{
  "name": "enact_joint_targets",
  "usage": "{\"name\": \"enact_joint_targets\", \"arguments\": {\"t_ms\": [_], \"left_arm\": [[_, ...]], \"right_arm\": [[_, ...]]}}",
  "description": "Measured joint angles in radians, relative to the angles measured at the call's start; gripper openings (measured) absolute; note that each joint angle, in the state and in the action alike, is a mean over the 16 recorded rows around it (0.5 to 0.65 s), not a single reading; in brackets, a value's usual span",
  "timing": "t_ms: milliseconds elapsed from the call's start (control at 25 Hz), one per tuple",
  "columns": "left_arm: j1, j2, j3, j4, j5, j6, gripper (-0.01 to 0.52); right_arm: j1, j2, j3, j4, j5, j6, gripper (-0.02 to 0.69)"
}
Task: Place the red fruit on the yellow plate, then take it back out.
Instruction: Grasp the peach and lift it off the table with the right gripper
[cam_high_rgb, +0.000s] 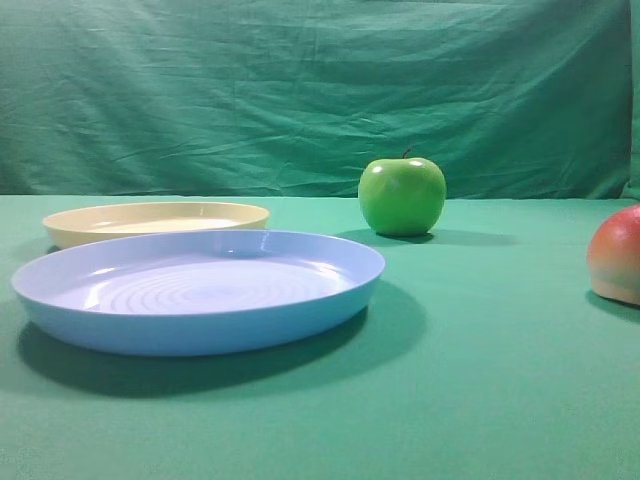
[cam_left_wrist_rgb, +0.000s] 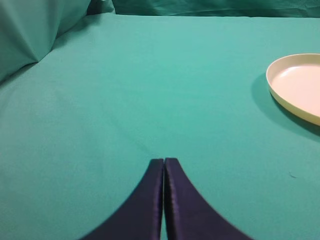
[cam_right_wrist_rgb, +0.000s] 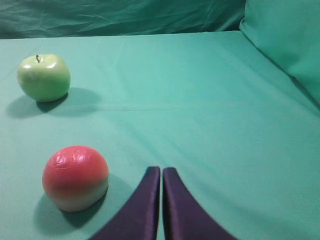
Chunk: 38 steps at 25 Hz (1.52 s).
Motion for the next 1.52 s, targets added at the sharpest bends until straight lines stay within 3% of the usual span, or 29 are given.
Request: {"name": "enact_joint_targets", "arguments": {"t_ms": [280, 600, 800, 960, 1200, 1520], "left_arm": [[0.000, 0.000, 0.000, 0.000, 0.000, 0.000, 0.000], [0.000, 0.000, 0.000, 0.000, 0.000, 0.000, 0.000], [0.000, 0.000, 0.000, 0.000, 0.000, 0.000, 0.000], [0.000, 0.000, 0.000, 0.000, 0.000, 0.000, 0.000], [0.000, 0.000, 0.000, 0.000, 0.000, 0.000, 0.000], [0.000, 0.000, 0.000, 0.000, 0.000, 0.000, 0.000]], "right_arm": [[0.000, 0.000, 0.000, -0.009, -0.038, -0.076, 0.000], [0.000, 0.000, 0.000, -0.015, -0.243, -0.147, 0.000], [0.000, 0.000, -0.001, -0.013, -0.408, -0.111, 0.000], [0.000, 0.000, -0.026, -0.012, -0.449, -0.049, 0.000], [0.000, 0.033, -0.133, -0.007, -0.336, 0.049, 0.000], [0.000, 0.170, -0.354, 0.081, 0.026, 0.043, 0.000]]}}
